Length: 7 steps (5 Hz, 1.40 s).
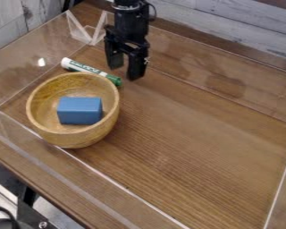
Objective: Put the green marker in the brown bowl
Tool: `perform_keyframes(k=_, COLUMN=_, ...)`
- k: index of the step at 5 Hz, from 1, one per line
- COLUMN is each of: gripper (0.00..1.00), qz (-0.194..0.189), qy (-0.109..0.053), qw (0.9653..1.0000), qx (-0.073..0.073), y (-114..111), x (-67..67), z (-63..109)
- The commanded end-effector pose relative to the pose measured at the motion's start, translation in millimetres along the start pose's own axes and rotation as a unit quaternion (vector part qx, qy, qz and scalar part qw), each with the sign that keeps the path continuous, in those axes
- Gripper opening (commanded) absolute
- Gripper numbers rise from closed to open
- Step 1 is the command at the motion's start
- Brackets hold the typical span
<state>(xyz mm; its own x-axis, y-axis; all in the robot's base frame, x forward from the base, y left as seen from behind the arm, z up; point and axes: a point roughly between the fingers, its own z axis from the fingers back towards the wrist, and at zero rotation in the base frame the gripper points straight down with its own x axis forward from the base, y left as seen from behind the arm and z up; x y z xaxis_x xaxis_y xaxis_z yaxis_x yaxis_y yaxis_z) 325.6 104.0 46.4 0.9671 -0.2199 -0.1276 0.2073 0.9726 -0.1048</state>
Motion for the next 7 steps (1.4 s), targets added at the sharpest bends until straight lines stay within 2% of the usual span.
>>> perform_keyframes(k=1, gripper=1.00, qz=0.009, qy=-0.032, qw=0.9993, qx=0.016, y=8.7, x=5.8, z=19.3)
perform_keyframes(k=3, gripper=1.00, qz=0.025, qy=-0.035, qw=0.9990, qx=0.012, y=8.4, x=4.7, z=20.4)
perform_keyframes(k=7, gripper=1.00, qz=0.022, qy=-0.031, qw=0.9992, qx=0.012, y=19.4, x=-5.1, z=6.0)
